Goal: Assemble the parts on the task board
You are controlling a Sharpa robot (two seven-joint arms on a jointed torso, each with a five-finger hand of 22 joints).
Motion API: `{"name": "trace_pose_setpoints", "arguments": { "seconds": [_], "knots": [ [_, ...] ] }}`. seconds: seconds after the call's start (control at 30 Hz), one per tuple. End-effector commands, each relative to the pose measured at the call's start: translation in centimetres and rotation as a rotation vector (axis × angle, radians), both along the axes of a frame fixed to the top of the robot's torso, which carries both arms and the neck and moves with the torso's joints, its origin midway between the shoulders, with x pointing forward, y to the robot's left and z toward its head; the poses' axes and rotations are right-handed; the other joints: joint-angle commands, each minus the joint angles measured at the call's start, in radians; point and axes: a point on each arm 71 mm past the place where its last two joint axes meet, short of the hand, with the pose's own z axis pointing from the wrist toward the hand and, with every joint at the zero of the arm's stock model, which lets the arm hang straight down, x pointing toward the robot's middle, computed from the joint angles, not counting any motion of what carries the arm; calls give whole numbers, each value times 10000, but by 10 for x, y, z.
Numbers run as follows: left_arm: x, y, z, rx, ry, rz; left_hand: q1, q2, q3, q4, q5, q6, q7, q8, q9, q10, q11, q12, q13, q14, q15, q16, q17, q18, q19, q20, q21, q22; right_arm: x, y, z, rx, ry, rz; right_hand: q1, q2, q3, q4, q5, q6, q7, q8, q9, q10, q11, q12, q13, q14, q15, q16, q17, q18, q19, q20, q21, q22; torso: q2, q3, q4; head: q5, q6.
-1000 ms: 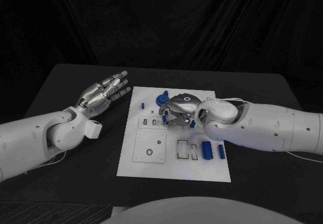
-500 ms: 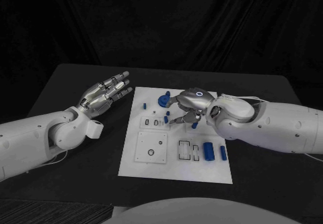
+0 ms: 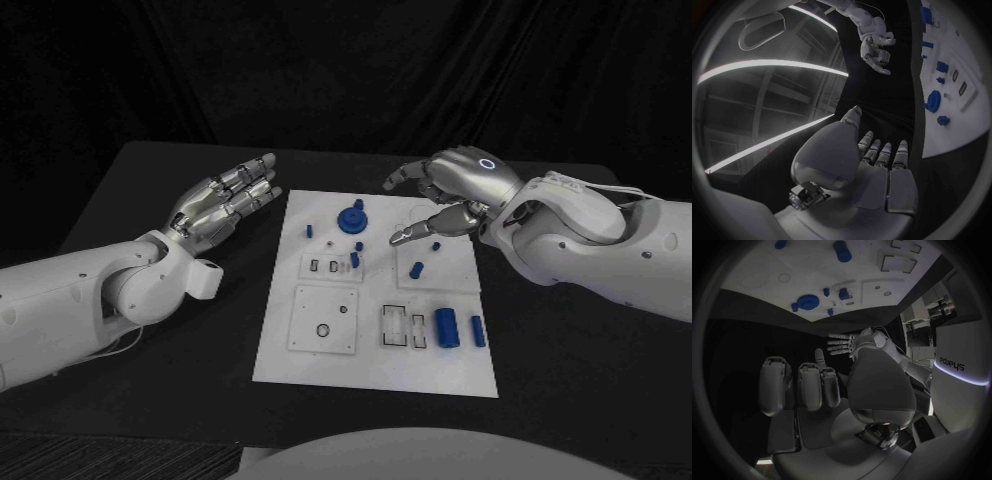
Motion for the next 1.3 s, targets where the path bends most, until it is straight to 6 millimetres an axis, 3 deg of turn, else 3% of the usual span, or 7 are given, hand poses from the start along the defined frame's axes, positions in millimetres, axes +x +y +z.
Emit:
{"name": "trace_pose_setpoints", "arguments": {
  "seconds": [0.03,0.27,0.43,0.53,0.67,0.93,1.3],
  "knots": [
    [0,-2,9,979,-1469,507,9,-155,-79,224,-186,449,-1,128,46,1367,499,1624,359,1048,211,1106,293,111,607,112,386,205,-1,-6,10,1309,-354,192,-77,691,491,-43,-1,369,30,76,21,1065,76,25,2628,703,72,43,594,-58,361,39,77,2091,-39,17,-48,48,14],
    [4,-15,35,3321,-3964,547,231,-434,-277,669,-272,1357,300,250,108,4125,1033,6813,2677,6060,556,6356,2077,64,6059,429,3824,1808,-2,-21,21,2218,-1080,360,789,1536,1293,-126,196,1979,-107,817,295,1065,151,25,2628,773,159,227,887,-124,487,142,386,2184,-154,109,-113,160,-1],
    [6,-31,53,5691,-5870,234,238,-680,-451,1214,-595,2625,483,443,199,4904,260,10622,5644,7279,-248,10966,4863,83,8437,-357,6059,3066,1,-25,22,2186,-955,219,1031,1687,1478,-165,490,2755,-286,1364,675,1065,36,25,2628,779,72,281,959,-132,506,87,459,2202,-202,158,-158,101,11],
    [9,-40,60,6844,-6349,153,-5,-726,-594,1703,-1067,4664,705,837,456,11286,-259,13844,12434,12511,-744,14627,12249,-60,8989,-921,8983,5495,4,-25,21,2109,-820,151,1104,1741,1502,-183,642,2758,-310,1441,756,1065,10,25,2628,774,47,276,942,-130,500,61,452,2198,-241,196,-210,95,-6],
    [13,-49,61,8434,-6221,-7,-767,-658,-875,1656,-1442,5079,752,826,513,14387,-307,14647,15232,15237,-837,15190,15421,-717,11252,-1065,12614,10309,7,-25,20,2035,-720,56,1153,1806,1517,-189,787,2746,-322,1493,818,1065,-5,25,2628,773,32,280,946,-129,495,43,447,2195,-405,396,-369,106,-159],
    [24,-69,52,10586,-5001,-468,-2538,-528,-1496,1718,-1975,6782,498,1550,1015,14531,-422,14676,15359,15351,-971,15198,15555,-1563,14839,-1016,15244,15005,11,-32,18,1886,-521,-232,1162,1863,1518,-180,870,2692,-318,1503,852,1065,-6,25,2628,770,27,276,934,-128,492,34,444,2193,-678,691,-730,128,-313],
    [31,-112,34,13374,-2877,-1045,-3170,-454,-1574,1627,-769,7484,52,2287,2226,14531,-891,14676,15359,15351,-1426,15198,15555,-1701,15341,-1466,15425,15511,7,-42,9,1785,-220,-517,1125,1997,1513,-153,1006,2641,-311,1527,907,1065,-1,25,2628,770,29,279,932,-124,484,28,429,2187,-823,921,-994,58,-313]
  ]
}}
